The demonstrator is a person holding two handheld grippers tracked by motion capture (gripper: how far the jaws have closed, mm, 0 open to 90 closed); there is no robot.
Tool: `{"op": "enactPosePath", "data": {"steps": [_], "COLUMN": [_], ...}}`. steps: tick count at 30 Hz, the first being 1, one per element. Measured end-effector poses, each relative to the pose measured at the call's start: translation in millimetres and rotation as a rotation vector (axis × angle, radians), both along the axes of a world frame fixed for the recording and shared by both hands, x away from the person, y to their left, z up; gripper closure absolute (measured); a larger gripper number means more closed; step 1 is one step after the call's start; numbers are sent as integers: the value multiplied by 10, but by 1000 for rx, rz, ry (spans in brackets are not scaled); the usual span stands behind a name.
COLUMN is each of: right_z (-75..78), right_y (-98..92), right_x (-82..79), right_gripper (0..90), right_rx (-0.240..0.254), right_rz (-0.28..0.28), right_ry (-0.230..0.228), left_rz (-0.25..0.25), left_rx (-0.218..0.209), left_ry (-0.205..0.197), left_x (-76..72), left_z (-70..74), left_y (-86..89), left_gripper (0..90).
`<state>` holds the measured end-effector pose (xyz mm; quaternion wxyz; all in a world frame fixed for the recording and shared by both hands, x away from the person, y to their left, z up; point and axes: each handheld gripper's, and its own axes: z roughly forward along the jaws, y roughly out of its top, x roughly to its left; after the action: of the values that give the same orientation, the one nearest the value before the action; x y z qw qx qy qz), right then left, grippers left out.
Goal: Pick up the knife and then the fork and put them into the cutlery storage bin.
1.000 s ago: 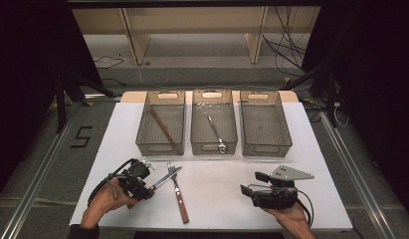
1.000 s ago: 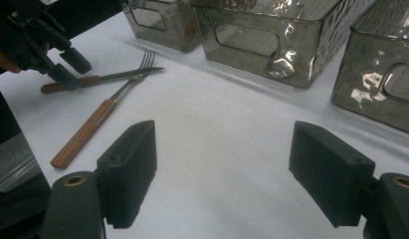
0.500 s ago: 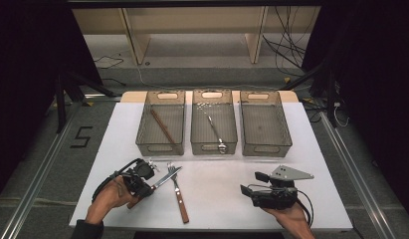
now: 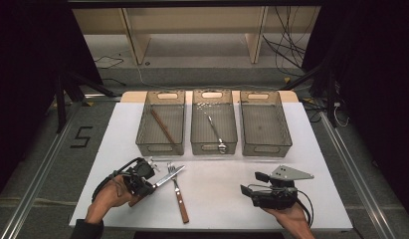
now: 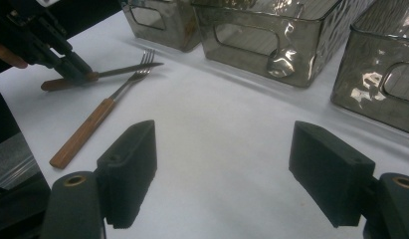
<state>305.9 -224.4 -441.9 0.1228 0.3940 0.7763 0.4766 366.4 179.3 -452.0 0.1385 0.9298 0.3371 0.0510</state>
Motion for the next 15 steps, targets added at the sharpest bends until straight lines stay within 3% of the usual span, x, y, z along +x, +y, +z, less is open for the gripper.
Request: {"op": "enactPosePath", "data": {"steps": [5, 11, 15], "right_z": [0, 9, 18], "right_y": [3, -1, -11], "right_x": [-3, -11, -18], "right_gripper": [275, 275, 275], "right_rx": [1, 9, 14], "right_rz": [0, -10, -16], "right_ry": [0, -17, -24], "left_rz": [-16, -17, -24], "left_rx": [-64, -190, -239], "left_ry": [-39, -92, -125], "left_x": [-2, 27, 84], "left_z": [146, 310, 438], "left_y": [-33, -157, -278], "left_gripper": [764, 764, 764]}}
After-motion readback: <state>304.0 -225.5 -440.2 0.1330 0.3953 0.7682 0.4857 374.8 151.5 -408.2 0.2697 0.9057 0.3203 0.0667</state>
